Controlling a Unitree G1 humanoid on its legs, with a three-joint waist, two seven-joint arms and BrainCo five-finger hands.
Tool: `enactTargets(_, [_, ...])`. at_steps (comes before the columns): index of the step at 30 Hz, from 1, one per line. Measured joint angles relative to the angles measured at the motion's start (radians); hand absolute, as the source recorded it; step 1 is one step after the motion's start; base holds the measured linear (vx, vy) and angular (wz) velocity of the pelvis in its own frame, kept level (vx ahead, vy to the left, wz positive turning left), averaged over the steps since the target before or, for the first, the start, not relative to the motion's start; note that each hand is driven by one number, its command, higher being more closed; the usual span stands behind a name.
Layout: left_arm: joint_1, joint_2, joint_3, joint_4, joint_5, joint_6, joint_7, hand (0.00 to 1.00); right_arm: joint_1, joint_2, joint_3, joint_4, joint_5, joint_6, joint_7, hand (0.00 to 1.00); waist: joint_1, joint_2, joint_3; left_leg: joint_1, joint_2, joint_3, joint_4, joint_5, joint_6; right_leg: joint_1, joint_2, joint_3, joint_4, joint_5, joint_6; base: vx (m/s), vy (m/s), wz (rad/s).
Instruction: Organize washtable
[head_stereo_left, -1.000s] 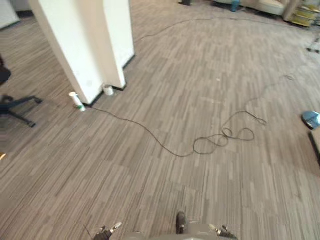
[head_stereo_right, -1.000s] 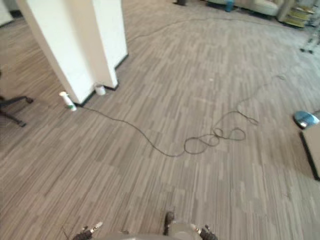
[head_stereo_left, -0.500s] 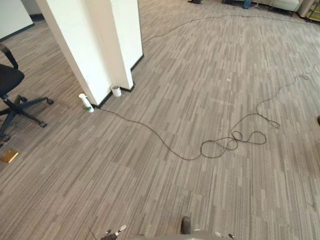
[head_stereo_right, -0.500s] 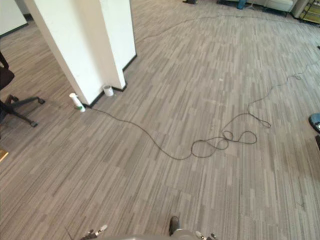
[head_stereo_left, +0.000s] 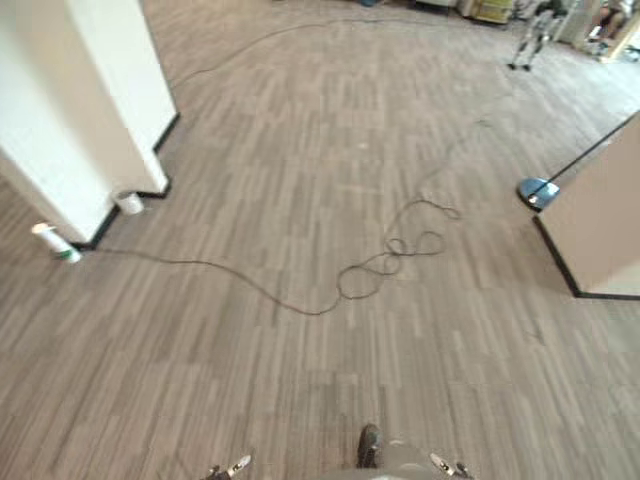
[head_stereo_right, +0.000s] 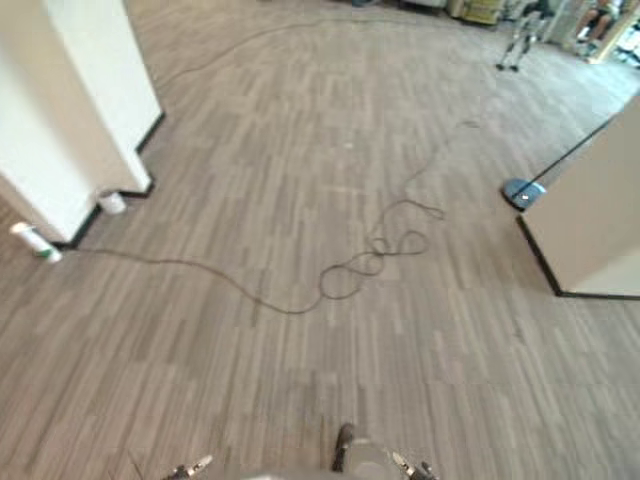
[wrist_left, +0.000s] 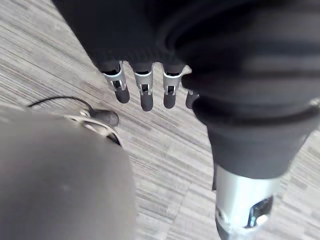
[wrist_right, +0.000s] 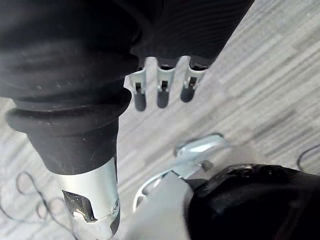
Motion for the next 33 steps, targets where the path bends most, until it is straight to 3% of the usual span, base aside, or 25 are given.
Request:
enactTargets(1, [0.001,0.006,0.001,-0.001,0.000,-0.002,0.000,0.00,0.009,0.009,-0.001,0.001,0.003,0.001,-0.001,0.00,0.001,-0.012,-0.007,0.000,0.002,0.001,-0.001,-0.005,-0.012,-0.002,-0.025,0.002,0.001,-0.003,0.042,0.18,-0.358,-0.13])
enactTargets(2, [-0.002,-0.014,0.014,0.000,0.000,-0.006,-0.001,0.00,0.010,-0.001,-0.003,0.001,0.012,0.003,0.002,0.00,-0.008,0.020,-0.008,0.001,0.041,0.004,-0.011,0.022,-0.021,-0.022,0.005,-0.011,0.042,-0.037,0.061,0.19,-0.253,0.02])
enactTargets(3, [-0.004,-0.022,0.031,-0.001,0.000,-0.007,-0.003,0.00,0.010,-0.007,0.000,0.004,0.009,0.003,0.002,0.00,-0.014,0.010,-0.016,0.000,0.047,0.003,-0.015,0.052,-0.026,-0.032,0.010,-0.015,0.060,-0.065,0.049,0.23,-0.299,0.01])
enactTargets(5, [-0.004,-0.041,0.072,-0.003,0.000,-0.014,0.000,0.00,-0.004,-0.012,0.002,0.008,0.002,0.004,0.000,0.00,-0.018,0.016,-0.020,-0.032,0.063,0.002,0.004,0.175,-0.018,-0.048,0.021,-0.026,0.090,-0.107,0.012,0.24,-0.308,0.01])
enactTargets(8, [-0.009,-0.065,0.072,-0.004,-0.002,-0.014,0.000,0.00,-0.002,-0.030,0.002,0.014,-0.004,0.003,0.001,0.00,-0.022,0.039,-0.027,-0.071,0.106,-0.001,0.086,0.236,0.028,0.016,0.063,-0.062,0.017,-0.116,-0.012,0.29,-0.286,0.20])
enactTargets(10, [-0.011,-0.074,0.059,-0.019,-0.040,-0.024,0.002,0.00,-0.003,-0.033,0.014,0.032,-0.017,0.000,-0.001,0.00,-0.016,0.035,-0.026,-0.093,0.105,-0.049,0.203,0.205,-0.004,0.093,0.081,-0.078,-0.038,-0.120,-0.027,0.19,-0.142,0.17])
enactTargets(11, [-0.012,-0.083,0.052,-0.039,-0.068,-0.037,0.003,0.00,-0.006,-0.034,0.032,0.042,-0.028,-0.003,-0.001,0.00,-0.012,0.026,-0.023,-0.127,0.073,-0.106,0.279,0.147,-0.049,0.129,0.084,-0.078,-0.070,-0.122,-0.031,0.18,-0.112,0.18])
enactTargets(12, [-0.015,-0.083,0.041,-0.047,-0.078,-0.042,0.003,0.00,-0.008,-0.034,0.035,0.045,-0.035,-0.004,-0.001,0.00,-0.008,0.021,-0.021,-0.145,0.055,-0.124,0.317,0.105,-0.055,0.147,0.084,-0.077,-0.085,-0.122,-0.031,0.15,-0.060,0.14])
enactTargets(13, [-0.018,-0.079,0.021,-0.058,-0.095,-0.045,0.002,0.00,-0.012,-0.036,0.042,0.052,-0.036,-0.003,-0.001,0.00,0.003,0.015,-0.016,-0.183,0.015,-0.134,0.373,0.026,-0.043,0.184,0.083,-0.077,-0.112,-0.126,-0.037,0.14,0.000,0.06])
enactTargets(14, [-0.018,-0.078,0.017,-0.064,-0.120,-0.049,0.003,0.00,-0.014,-0.036,0.043,0.062,-0.036,-0.003,-0.001,0.00,0.005,0.012,-0.013,-0.218,-0.023,-0.121,0.401,-0.027,-0.008,0.217,0.078,-0.076,-0.130,-0.126,-0.036,0.14,0.033,-0.01])
enactTargets(15, [-0.017,-0.078,0.016,-0.068,-0.130,-0.051,0.003,0.00,-0.015,-0.036,0.043,0.065,-0.036,-0.003,-0.001,0.00,0.007,0.011,-0.012,-0.236,-0.038,-0.106,0.404,-0.042,0.002,0.231,0.074,-0.074,-0.137,-0.124,-0.032,0.13,0.097,-0.10])
enactTargets(16, [-0.016,-0.079,0.015,-0.070,-0.143,-0.059,0.003,0.00,-0.023,-0.037,0.042,0.074,-0.036,-0.005,-0.002,0.00,0.014,0.011,-0.009,-0.267,-0.061,-0.100,0.397,-0.048,0.012,0.249,0.067,-0.067,-0.146,-0.125,-0.028,0.12,0.150,-0.31])
enactTargets(17, [-0.018,-0.079,0.013,-0.079,-0.162,-0.068,0.003,0.00,-0.038,-0.038,0.041,0.081,-0.038,-0.006,-0.003,0.00,0.019,0.010,0.007,-0.313,-0.099,-0.104,0.327,-0.047,0.022,0.271,0.046,-0.050,-0.144,-0.136,0.001,0.15,0.221,-0.33])
enactTargets(18, [-0.019,-0.078,-0.002,-0.083,-0.165,-0.073,0.003,0.00,-0.038,-0.040,0.040,0.079,-0.039,-0.007,-0.003,0.00,0.019,0.017,0.015,-0.338,-0.115,-0.117,0.257,-0.023,0.040,0.282,0.038,-0.044,-0.142,-0.147,0.021,0.12,0.214,-0.37])
enactTargets(19, [-0.018,-0.082,-0.006,-0.083,-0.168,-0.073,0.003,0.00,-0.037,-0.042,0.040,0.079,-0.041,-0.008,-0.003,0.00,0.027,0.019,0.017,-0.340,-0.122,-0.121,0.236,0.045,0.075,0.287,0.031,-0.031,-0.142,-0.153,0.035,0.24,0.294,-0.25])
enactTargets(20, [-0.014,-0.074,-0.015,-0.080,-0.172,-0.072,0.007,0.00,-0.034,-0.043,0.046,0.078,-0.043,-0.007,-0.004,0.00,0.034,0.021,0.010,-0.315,-0.161,-0.107,0.197,0.049,0.103,0.310,0.016,-0.005,-0.164,-0.156,0.059,0.25,0.234,-0.07])
enactTargets(22, [-0.021,-0.070,-0.016,-0.084,-0.180,-0.078,0.012,0.00,-0.035,-0.040,0.054,0.081,-0.045,-0.007,-0.005,0.00,0.037,0.005,0.013,-0.329,-0.177,-0.105,0.225,0.040,0.130,0.317,0.021,0.002,-0.186,-0.149,0.055,0.26,0.161,0.18])
enactTargets(24, [-0.035,-0.055,0.017,-0.087,-0.189,-0.074,0.019,0.00,-0.053,-0.026,0.065,0.081,-0.070,-0.006,-0.006,0.00,0.054,-0.019,0.038,-0.398,-0.173,-0.100,0.416,0.017,0.123,0.377,0.001,-0.002,-0.247,-0.101,0.043,0.30,0.212,0.21])
enactTargets(25, [-0.039,-0.047,0.040,-0.086,-0.190,-0.075,0.019,0.00,-0.058,-0.025,0.064,0.082,-0.081,-0.005,-0.006,0.00,0.059,-0.019,0.049,-0.423,-0.179,-0.101,0.451,-0.005,0.114,0.390,-0.011,-0.001,-0.245,-0.101,0.044,0.20,0.217,0.07])
enactTargets(26, [-0.022,-0.065,0.064,-0.073,-0.186,-0.072,0.021,0.00,-0.060,-0.042,0.054,0.081,-0.094,-0.005,-0.004,0.00,0.062,0.004,0.033,-0.409,-0.191,-0.145,0.333,0.003,0.118,0.402,-0.006,-0.001,-0.245,-0.105,0.048,0.09,0.137,-0.05])
enactTargets(27, [-0.010,-0.072,0.069,-0.071,-0.186,-0.069,0.021,0.00,-0.064,-0.046,0.037,0.081,-0.107,-0.004,-0.002,0.00,0.059,0.013,0.030,-0.409,-0.198,-0.147,0.340,-0.014,0.170,0.404,-0.007,0.001,-0.240,-0.117,0.062,0.16,0.160,-0.11])
enactTargets(28, [0.003,-0.075,0.078,-0.067,-0.177,-0.062,0.022,0.00,-0.066,-0.039,0.019,0.080,-0.113,-0.004,-0.001,0.00,0.059,0.011,0.021,-0.403,-0.226,-0.135,0.342,-0.056,0.176,0.394,-0.045,0.004,-0.178,-0.155,0.089,0.21,0.191,-0.09])
enactTargets(30, [0.026,-0.088,0.077,-0.041,-0.159,-0.056,0.022,0.00,-0.071,-0.045,-0.024,0.063,-0.111,-0.002,0.004,0.00,0.059,0.034,0.012,-0.347,-0.242,-0.125,0.294,-0.064,0.185,0.280,-0.087,0.059,0.079,-0.179,0.087,0.28,0.222,-0.11])
enactTargets(31, [0.042,-0.067,0.069,-0.034,-0.151,-0.042,0.021,0.00,-0.068,-0.034,-0.046,0.044,-0.099,-0.003,-0.002,0.00,0.051,0.023,0.026,-0.243,-0.266,-0.123,0.221,-0.064,0.191,0.132,-0.125,0.149,0.469,-0.158,0.052,0.28,0.197,-0.03])
enactTargets(33, [0.054,-0.048,0.063,-0.033,-0.149,-0.034,0.021,0.00,-0.066,-0.013,-0.047,0.045,-0.078,-0.003,-0.002,0.00,0.042,0.003,0.037,-0.170,-0.283,-0.135,0.180,-0.071,0.203,0.066,-0.130,0.164,0.660,-0.165,0.047,0.29,0.129,0.11])
